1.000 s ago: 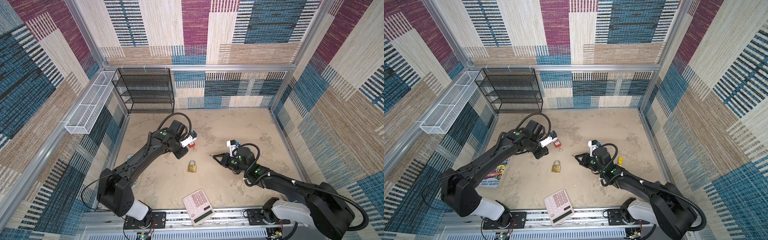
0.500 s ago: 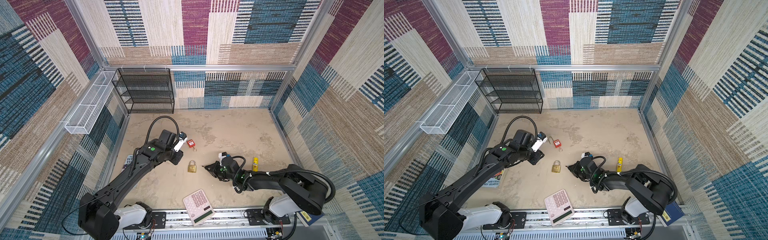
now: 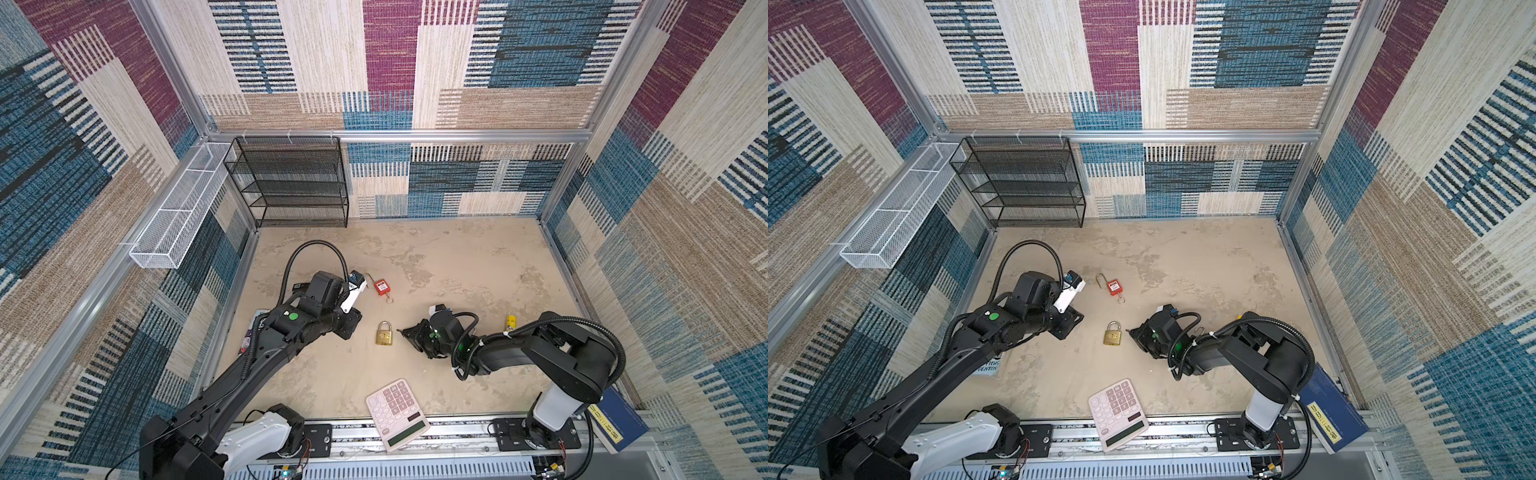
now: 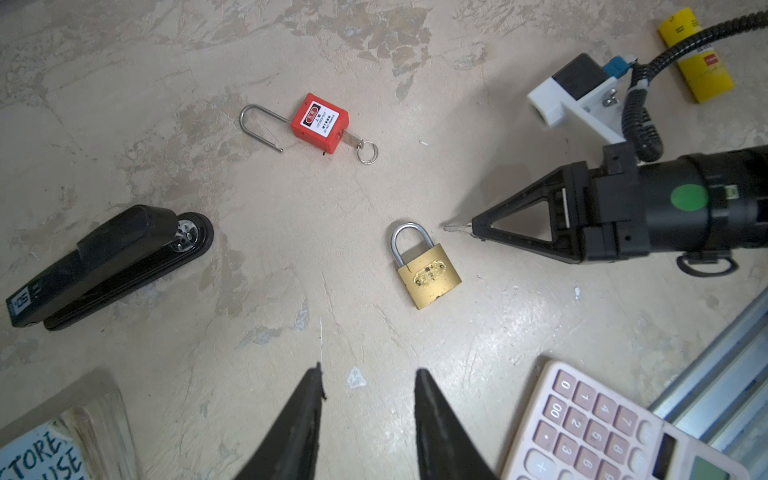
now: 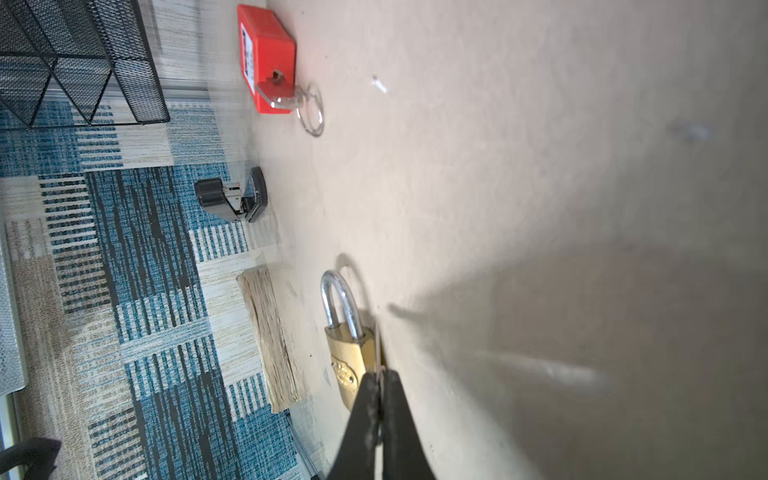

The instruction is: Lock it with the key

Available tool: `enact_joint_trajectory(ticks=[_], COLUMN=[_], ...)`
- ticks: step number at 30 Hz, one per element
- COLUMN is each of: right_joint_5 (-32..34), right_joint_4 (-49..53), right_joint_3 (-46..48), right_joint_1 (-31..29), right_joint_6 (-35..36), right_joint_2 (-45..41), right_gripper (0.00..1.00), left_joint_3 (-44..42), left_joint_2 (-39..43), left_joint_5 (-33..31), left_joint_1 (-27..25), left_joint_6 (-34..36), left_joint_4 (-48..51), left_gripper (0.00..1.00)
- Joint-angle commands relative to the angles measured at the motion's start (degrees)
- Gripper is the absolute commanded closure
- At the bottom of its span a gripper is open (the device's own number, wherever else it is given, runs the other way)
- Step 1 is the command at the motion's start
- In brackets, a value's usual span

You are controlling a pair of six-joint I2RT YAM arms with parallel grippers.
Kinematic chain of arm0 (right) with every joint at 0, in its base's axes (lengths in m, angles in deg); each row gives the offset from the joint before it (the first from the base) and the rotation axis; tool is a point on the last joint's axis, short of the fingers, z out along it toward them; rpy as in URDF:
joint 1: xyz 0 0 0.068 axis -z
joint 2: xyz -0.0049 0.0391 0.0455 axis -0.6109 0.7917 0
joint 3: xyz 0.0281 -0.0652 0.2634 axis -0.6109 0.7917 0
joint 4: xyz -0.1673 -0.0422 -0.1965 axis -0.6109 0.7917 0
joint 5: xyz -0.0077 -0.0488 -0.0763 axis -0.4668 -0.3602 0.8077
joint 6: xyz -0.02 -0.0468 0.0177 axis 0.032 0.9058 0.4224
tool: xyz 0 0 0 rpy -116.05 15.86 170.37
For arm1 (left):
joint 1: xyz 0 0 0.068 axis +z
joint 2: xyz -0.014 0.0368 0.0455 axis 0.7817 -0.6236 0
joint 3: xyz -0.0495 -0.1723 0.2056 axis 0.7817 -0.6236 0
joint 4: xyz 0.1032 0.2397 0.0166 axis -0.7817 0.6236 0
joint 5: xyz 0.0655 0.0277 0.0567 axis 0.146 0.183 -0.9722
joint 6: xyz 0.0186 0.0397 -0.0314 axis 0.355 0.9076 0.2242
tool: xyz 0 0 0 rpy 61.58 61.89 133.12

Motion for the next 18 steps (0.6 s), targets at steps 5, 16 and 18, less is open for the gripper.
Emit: enact_joint_trajectory(ticks=[5, 16, 18], right_joint_5=[1.08, 5.17, 7.33], right_joint_4=[0.16, 11.79, 15.56], right_joint_3=[-0.41, -2.54, -3.21], right_joint_1=[-0.46, -0.87, -0.89], right_joint_6=[-1.7, -0.49, 0.31], right_joint_2=[0.28, -5.26, -6.48], right_gripper=[0.78, 0.35, 0.27], left_joint_3=[0.95, 2.22, 2.38], left_joint_2=[-0.58, -2.15, -2.42], left_joint_5=[-0.99, -0.22, -0.13], left_joint_1=[0.03, 0.03, 0.03], left_joint_6=[-0.7, -1.05, -0.88], left_joint_4=[1.0, 1.62, 1.7], left_gripper=[0.6, 0.6, 0.6])
